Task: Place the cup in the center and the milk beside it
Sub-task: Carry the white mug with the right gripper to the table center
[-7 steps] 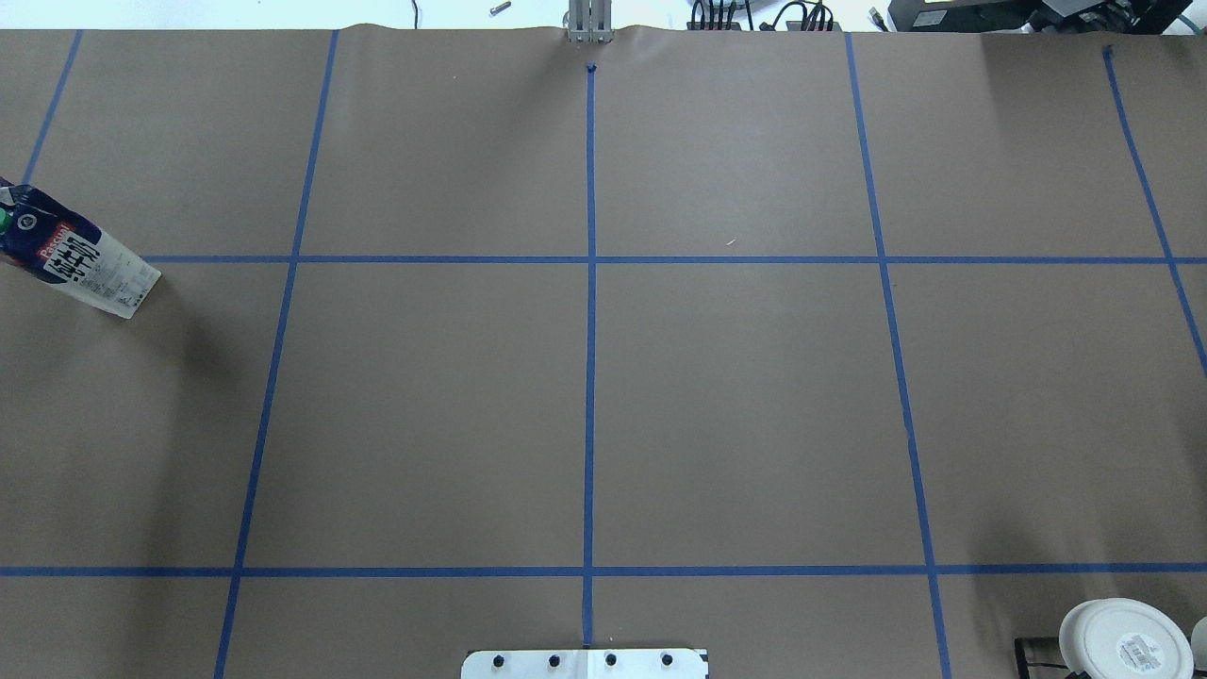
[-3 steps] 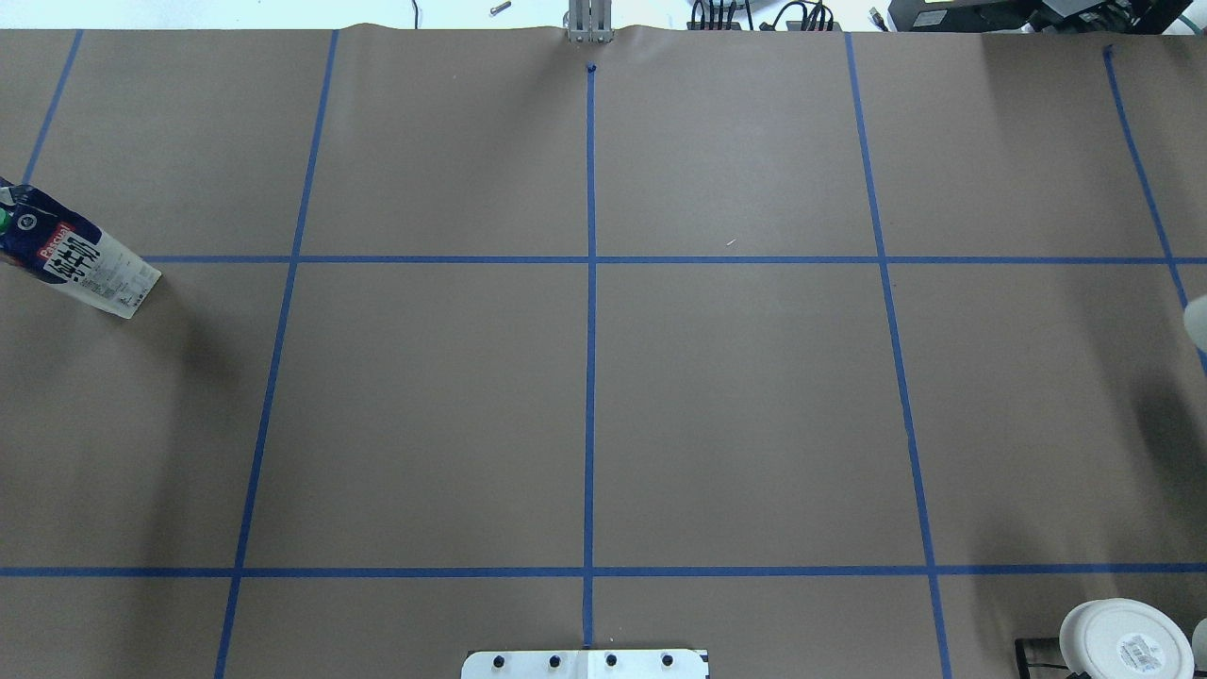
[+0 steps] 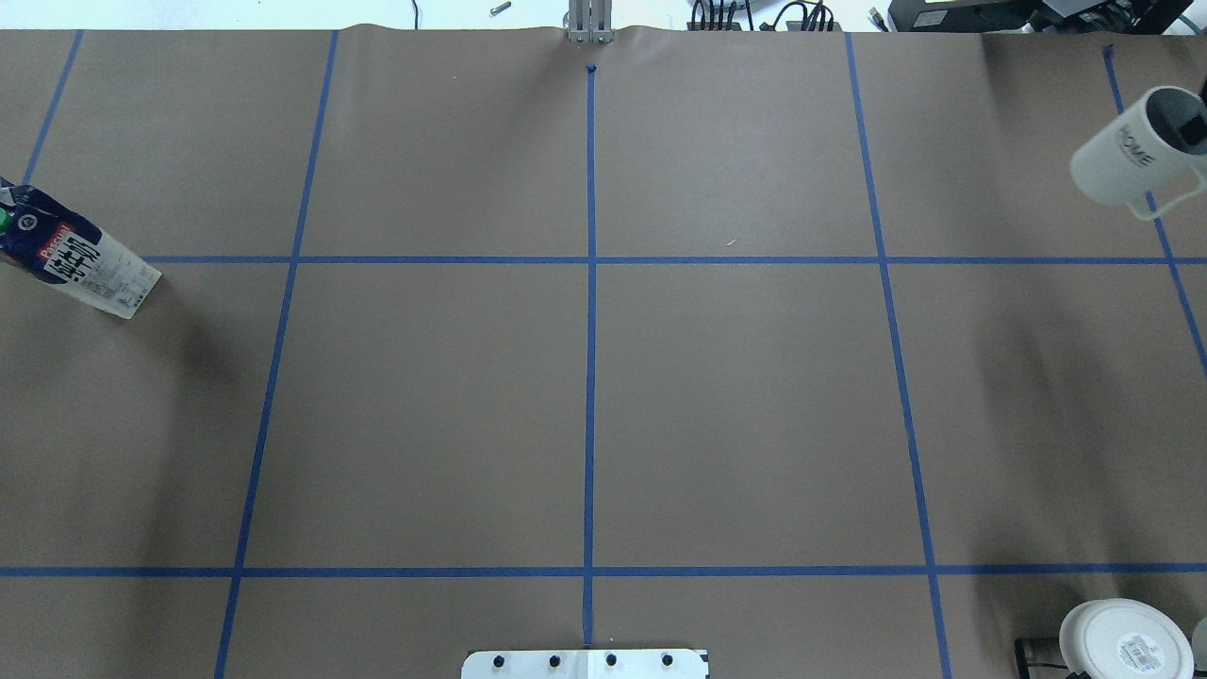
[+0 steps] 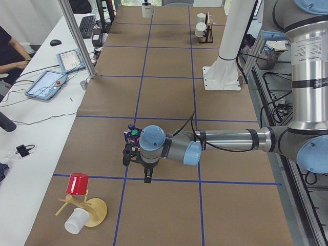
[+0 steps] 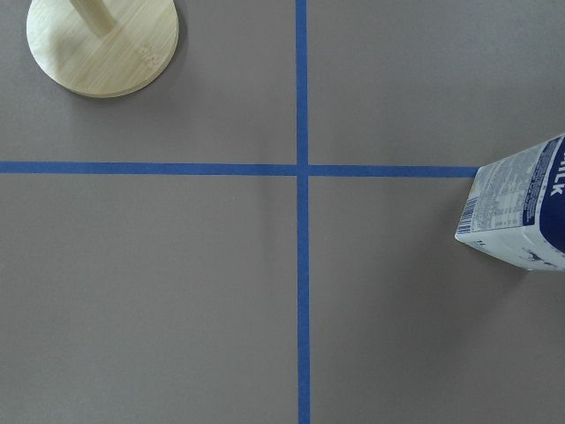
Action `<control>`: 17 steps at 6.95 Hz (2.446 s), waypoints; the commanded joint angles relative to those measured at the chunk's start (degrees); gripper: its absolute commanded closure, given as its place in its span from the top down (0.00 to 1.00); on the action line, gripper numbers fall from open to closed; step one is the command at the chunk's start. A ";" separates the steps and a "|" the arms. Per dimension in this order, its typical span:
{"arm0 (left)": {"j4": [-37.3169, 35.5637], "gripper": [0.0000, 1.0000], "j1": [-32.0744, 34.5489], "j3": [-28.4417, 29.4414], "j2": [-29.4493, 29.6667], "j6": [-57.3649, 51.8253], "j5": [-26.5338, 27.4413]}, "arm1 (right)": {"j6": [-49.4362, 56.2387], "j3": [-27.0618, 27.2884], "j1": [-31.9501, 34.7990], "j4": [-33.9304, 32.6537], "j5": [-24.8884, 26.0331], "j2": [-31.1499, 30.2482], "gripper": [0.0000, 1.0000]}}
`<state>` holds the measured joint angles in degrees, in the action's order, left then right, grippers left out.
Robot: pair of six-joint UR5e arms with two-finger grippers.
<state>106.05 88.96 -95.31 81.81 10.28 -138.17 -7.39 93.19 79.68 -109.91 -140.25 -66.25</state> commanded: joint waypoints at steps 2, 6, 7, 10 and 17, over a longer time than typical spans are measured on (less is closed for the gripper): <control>-0.05 0.98 -0.01 0.65 0.46 0.09 0.01 | -34.59 -0.38 -18.71 14.83 6.00 10.16 0.00; 0.04 0.98 -0.10 1.35 0.46 0.09 -0.08 | -50.67 -13.97 -32.12 22.06 15.79 23.53 0.00; 0.30 0.98 -0.10 1.53 0.20 0.09 -0.08 | -52.27 -15.05 -33.09 23.85 15.80 23.62 0.00; 0.65 0.98 -0.10 2.75 0.28 -0.34 0.01 | -52.11 -16.10 -36.70 24.39 18.52 25.20 0.00; 0.39 0.99 -0.36 -6.95 0.72 -0.44 -1.73 | -53.43 -13.59 -29.71 26.87 10.30 26.18 1.00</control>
<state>106.65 88.77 -97.66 82.38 9.96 -138.75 -60.83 76.85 46.57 -81.42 -125.65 -39.33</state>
